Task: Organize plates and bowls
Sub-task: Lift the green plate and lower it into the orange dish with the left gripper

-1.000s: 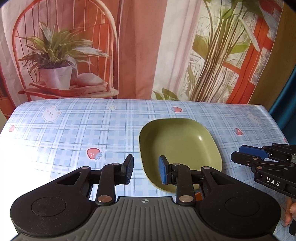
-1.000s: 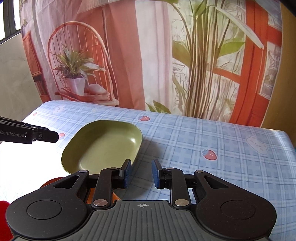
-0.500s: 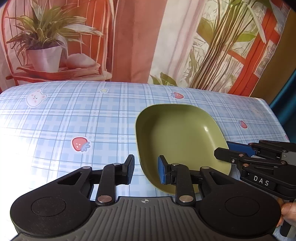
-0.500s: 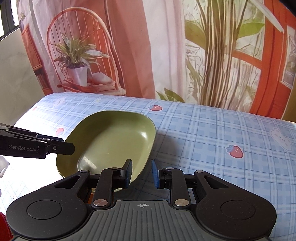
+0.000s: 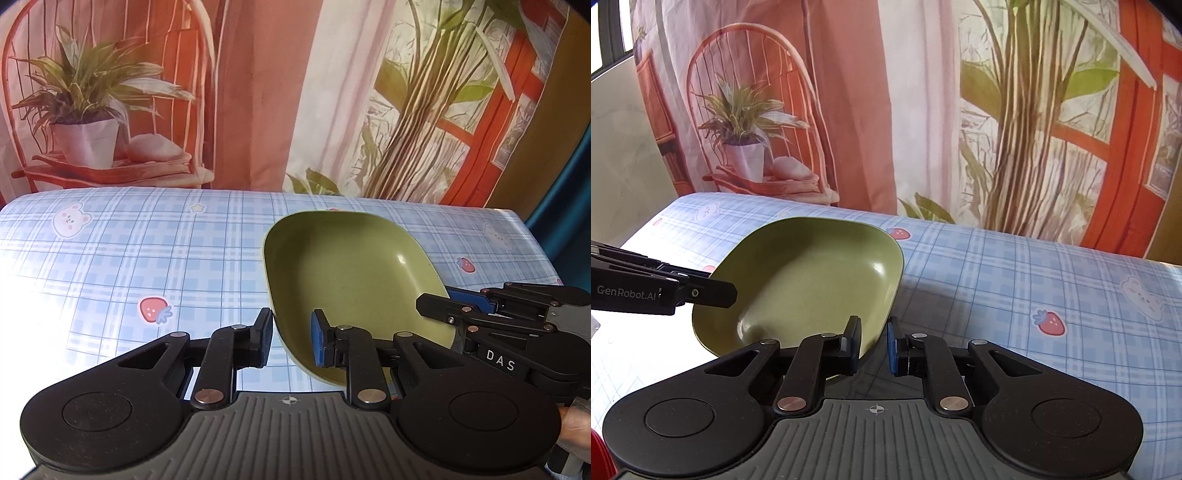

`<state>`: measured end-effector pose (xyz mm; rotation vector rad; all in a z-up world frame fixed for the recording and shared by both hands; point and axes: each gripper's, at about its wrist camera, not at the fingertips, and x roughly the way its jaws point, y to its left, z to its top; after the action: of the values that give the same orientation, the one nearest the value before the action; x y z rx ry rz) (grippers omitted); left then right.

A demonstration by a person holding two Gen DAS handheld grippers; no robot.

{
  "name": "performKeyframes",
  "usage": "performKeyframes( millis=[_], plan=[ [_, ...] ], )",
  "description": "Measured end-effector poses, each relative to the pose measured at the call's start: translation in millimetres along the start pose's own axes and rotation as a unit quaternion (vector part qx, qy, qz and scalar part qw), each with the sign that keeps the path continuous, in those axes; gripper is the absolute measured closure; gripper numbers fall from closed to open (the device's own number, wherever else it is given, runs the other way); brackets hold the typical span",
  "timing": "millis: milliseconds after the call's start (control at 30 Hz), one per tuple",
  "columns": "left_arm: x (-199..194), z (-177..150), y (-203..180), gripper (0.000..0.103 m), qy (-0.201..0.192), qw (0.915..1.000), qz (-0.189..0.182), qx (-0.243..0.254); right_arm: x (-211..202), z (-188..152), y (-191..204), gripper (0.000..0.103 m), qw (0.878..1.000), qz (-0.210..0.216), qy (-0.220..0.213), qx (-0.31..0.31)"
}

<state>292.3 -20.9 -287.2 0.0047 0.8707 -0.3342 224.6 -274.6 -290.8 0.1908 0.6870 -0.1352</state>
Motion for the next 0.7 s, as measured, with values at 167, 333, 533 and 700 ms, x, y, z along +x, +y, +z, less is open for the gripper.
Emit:
performKeyframes(
  millis=[167, 333, 533, 700],
  plan=[
    [-15, 2, -13, 0.079, -0.007, 0.9999, -0.002, 0.014, -16, 4, -3, 0.089, 1.0, -0.004, -0.011, 0.001],
    [-33, -3, -28, 0.079, -0.014, 0.9996, -0.004, 0.024, -35, 1, -7, 0.089, 1.0, -0.007, -0.02, 0.003],
    [-50, -17, -45, 0.079, -0.013, 0.9993, -0.009, 0.033, -57, -9, -12, 0.089, 1.0, -0.013, -0.025, 0.004],
    [-60, -29, -53, 0.079, -0.007, 0.9992, -0.015, 0.035, -74, -19, -14, 0.089, 0.999, -0.014, -0.03, 0.005]
  ],
)
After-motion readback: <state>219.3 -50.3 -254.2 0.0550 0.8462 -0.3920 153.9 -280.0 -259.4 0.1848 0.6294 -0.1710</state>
